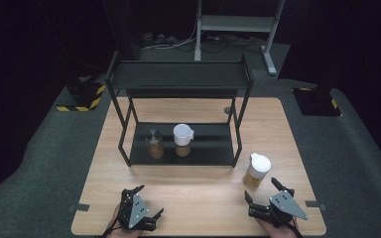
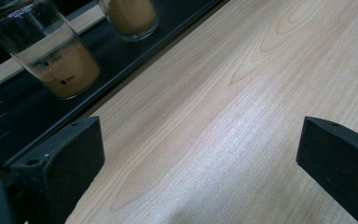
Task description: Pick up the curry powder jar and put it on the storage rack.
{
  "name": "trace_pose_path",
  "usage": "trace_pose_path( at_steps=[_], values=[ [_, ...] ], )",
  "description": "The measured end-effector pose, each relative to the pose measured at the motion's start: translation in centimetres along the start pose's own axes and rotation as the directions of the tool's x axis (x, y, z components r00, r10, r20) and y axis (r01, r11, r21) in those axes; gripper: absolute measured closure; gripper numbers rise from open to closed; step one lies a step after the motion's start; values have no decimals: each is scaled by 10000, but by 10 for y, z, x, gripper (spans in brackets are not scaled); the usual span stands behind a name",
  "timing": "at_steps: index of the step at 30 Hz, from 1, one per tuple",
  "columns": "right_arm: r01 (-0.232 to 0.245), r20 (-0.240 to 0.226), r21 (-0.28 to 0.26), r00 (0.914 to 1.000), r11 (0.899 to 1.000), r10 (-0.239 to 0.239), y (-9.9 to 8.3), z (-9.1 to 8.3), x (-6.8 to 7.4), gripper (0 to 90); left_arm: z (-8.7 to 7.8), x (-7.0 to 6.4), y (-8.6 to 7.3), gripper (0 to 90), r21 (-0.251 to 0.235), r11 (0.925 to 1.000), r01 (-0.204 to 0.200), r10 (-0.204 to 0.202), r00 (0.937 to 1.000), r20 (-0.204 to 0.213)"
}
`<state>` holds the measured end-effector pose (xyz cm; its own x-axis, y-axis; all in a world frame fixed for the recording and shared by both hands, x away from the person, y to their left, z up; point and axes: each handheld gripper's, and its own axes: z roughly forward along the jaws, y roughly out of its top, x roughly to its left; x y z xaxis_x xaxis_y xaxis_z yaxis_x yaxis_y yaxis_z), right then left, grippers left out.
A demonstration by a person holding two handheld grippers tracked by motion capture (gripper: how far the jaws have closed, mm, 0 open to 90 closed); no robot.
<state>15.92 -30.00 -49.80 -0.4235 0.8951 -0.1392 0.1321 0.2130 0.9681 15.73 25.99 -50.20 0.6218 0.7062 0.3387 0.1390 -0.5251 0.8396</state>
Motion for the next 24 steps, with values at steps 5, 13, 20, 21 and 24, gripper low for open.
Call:
trace_pose_path(
  at_steps=[5, 13, 20, 21, 24],
  values=[
    [-284, 49, -14, 9996, 9996, 284, 0, 6, -3, 0, 0, -1, 0, 13, -9, 10000, -46, 46, 10000, -26],
    [-798, 183, 214, 9967, 9966, 795, 2, 20, -12, 0, 0, 0, -1, 13, -49, 10000, -28, 28, 10000, -19],
    [-1087, 222, 319, 9939, 9936, 1080, 4, 34, -19, 0, 0, -1, -1, 13, -69, 10000, -46, 45, 10000, -36],
    [-1087, 222, 319, 9939, 9936, 1080, 4, 34, -19, 0, 0, -1, -1, 13, -69, 10000, -46, 45, 10000, -36],
    [-1222, 169, 168, 9924, 9924, 1219, 3, 37, -23, 0, -1, -1, -1, 13, -78, 10000, -44, 44, 10000, -24]
  ],
)
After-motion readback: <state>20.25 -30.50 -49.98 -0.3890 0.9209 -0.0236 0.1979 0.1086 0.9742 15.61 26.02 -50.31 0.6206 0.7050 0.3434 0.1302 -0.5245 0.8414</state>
